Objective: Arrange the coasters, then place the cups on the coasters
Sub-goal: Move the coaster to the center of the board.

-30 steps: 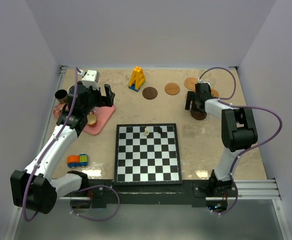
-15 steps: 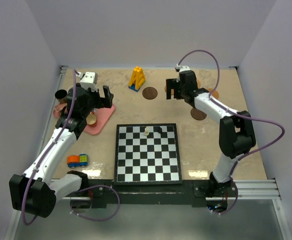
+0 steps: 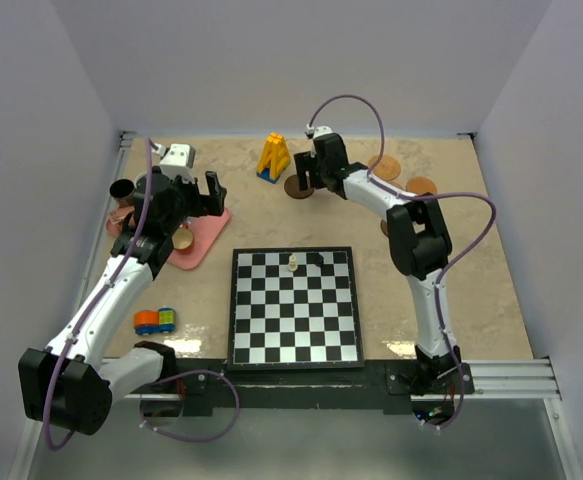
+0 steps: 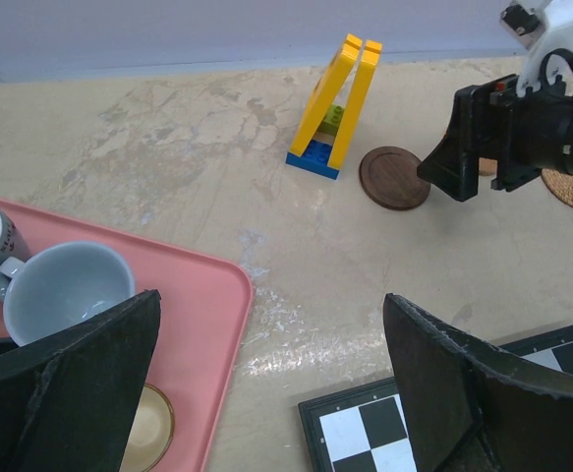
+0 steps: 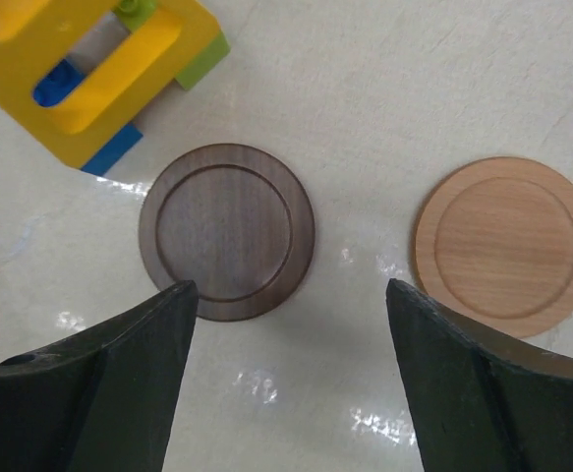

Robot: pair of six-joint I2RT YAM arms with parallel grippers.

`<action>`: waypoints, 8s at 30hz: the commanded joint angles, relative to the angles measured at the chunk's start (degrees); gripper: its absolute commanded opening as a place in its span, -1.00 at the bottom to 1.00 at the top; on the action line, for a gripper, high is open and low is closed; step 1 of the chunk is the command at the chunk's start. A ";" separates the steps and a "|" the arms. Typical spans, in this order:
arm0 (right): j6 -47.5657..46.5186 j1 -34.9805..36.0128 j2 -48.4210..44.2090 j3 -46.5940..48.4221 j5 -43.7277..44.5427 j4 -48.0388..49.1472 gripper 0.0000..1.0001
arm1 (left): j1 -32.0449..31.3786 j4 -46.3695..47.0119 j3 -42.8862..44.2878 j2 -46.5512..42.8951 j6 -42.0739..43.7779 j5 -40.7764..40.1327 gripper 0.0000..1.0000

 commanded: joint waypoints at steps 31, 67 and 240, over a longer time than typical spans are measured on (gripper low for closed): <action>-2.08 -0.09 5.44 1.54 4.37 -7.51 -0.12 | -0.41 2.56 0.83 0.54 -0.92 0.89 1.00; -3.40 -0.09 -6.44 -6.38 1.65 -11.29 0.97 | -0.59 2.91 0.65 -0.34 -1.36 1.77 1.00; 22.71 -0.44 -29.82 -37.59 12.29 -13.84 -0.09 | -2.78 2.91 0.39 -2.10 -2.50 2.74 1.00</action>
